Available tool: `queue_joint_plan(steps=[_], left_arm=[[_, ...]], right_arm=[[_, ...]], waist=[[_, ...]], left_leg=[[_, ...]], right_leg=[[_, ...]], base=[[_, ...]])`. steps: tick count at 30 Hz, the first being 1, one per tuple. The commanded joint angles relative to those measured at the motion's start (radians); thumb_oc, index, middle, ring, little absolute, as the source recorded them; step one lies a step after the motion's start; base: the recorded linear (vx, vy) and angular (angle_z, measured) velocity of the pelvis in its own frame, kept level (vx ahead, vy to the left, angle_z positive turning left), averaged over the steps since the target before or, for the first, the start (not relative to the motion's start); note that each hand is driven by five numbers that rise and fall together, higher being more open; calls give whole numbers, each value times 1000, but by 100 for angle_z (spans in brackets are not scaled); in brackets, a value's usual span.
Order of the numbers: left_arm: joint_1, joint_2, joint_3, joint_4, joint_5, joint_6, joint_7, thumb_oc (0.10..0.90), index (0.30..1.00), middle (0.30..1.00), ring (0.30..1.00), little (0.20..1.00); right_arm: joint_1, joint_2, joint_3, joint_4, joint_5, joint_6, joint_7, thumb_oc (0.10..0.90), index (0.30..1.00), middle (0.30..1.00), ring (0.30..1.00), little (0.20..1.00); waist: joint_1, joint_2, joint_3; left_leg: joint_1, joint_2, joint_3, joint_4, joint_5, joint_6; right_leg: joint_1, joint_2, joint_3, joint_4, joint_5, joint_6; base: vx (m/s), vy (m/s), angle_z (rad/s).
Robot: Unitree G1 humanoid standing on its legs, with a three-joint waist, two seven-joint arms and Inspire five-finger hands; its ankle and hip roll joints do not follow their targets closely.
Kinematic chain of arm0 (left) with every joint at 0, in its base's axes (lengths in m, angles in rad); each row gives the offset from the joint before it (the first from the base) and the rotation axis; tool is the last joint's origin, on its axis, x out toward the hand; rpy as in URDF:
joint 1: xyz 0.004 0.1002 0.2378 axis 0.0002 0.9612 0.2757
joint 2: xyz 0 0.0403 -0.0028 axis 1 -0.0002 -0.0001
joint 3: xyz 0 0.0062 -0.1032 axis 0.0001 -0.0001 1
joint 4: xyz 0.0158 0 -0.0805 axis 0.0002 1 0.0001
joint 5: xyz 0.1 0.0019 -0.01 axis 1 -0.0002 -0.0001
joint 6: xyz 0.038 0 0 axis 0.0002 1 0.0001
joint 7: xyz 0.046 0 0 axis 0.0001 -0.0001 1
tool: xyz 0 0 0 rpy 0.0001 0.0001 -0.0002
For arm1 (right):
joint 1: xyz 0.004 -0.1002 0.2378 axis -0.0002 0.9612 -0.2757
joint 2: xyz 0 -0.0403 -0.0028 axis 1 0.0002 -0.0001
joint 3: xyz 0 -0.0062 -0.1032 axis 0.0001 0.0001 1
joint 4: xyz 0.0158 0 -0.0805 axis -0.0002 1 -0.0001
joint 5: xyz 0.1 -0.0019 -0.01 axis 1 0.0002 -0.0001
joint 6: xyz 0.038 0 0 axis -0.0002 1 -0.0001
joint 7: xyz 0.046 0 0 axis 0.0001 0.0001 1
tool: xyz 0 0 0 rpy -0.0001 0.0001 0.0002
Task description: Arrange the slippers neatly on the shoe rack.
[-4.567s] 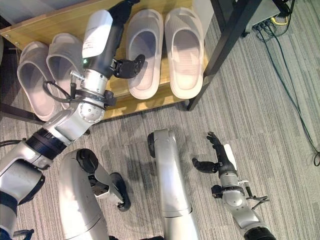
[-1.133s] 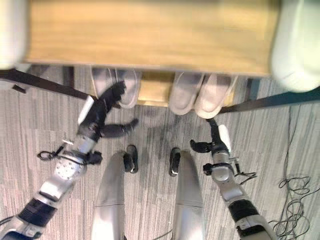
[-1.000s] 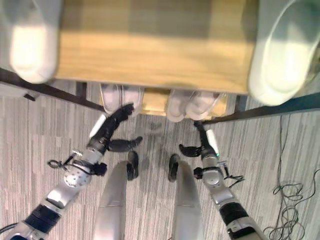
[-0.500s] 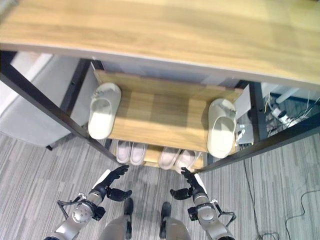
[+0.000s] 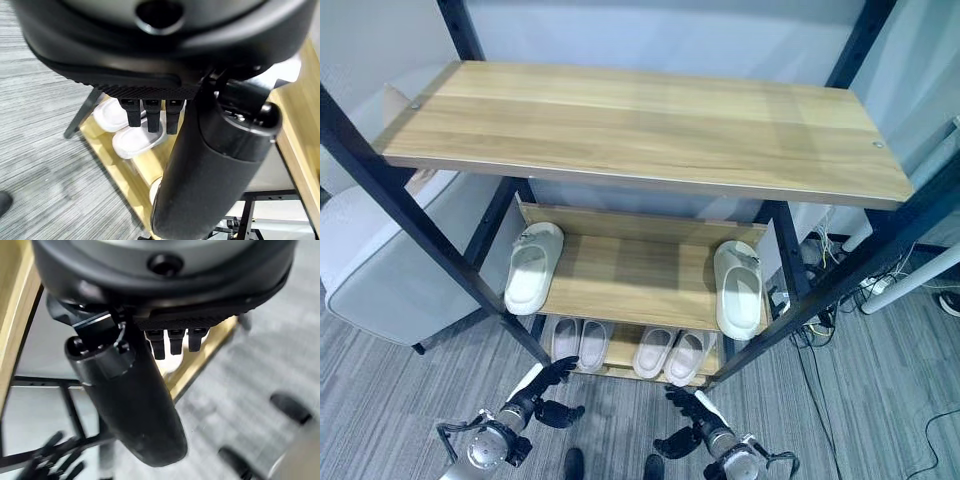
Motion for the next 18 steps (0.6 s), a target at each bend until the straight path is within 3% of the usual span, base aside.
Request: queue_joint_plan(steps=[1,5,11,14,16,17,18], left_arm=[[-56,-16,-5,14,27,-51,8,800,900,900,900,900],[-53,-51,-2,127,41,-40,35,800,900,900,900,900],[-63,-87,3,262,67,-27,73,800,900,900,900,900],[-59,-106,11,330,76,-21,86,800,900,900,900,900],[-53,-125,25,382,77,-15,97,800,900,900,900,900],[-45,-131,33,389,78,-15,98,800,900,900,900,900],[-46,-131,33,389,78,-15,98,800,900,900,900,900]], right_arm=[[-41,4,-6,-125,109,-89,25,800,900,900,900,900],[-52,2,22,-372,248,-96,73,800,900,900,900,900],[-92,-23,0,-590,304,-115,50,800,900,900,900,900],[-129,-36,-39,-653,255,-136,4,800,900,900,900,900],[-161,-68,-100,-678,108,-149,-82,800,900,900,900,900],[-179,-98,-145,-674,-29,-144,-142,800,900,900,900,900],[-178,-98,-144,-674,-31,-144,-144,800,900,900,900,900]], waist=[[24,-6,-71],[27,-5,-83],[25,-1,-94],[24,1,-99],[23,0,-103],[23,-2,-106],[24,-2,-106]], left_leg=[[-8,16,15,-7,-14,-62],[13,19,24,-7,-22,-63],[41,15,29,-7,-34,-63],[50,17,33,-7,-40,-62],[55,17,36,-7,-45,-58],[58,17,37,-7,-48,-55],[58,17,38,-7,-48,-55]], right_leg=[[-7,-19,25,3,-54,75],[10,-25,26,1,-55,81],[38,-27,28,1,-61,81],[43,-29,24,1,-62,82],[46,-29,25,1,-64,83],[48,-29,25,1,-65,84],[48,-29,25,1,-65,84]], base=[[0,0,0],[5,2,-1],[32,9,0],[21,9,1],[23,13,1],[32,13,1],[35,25,0]])
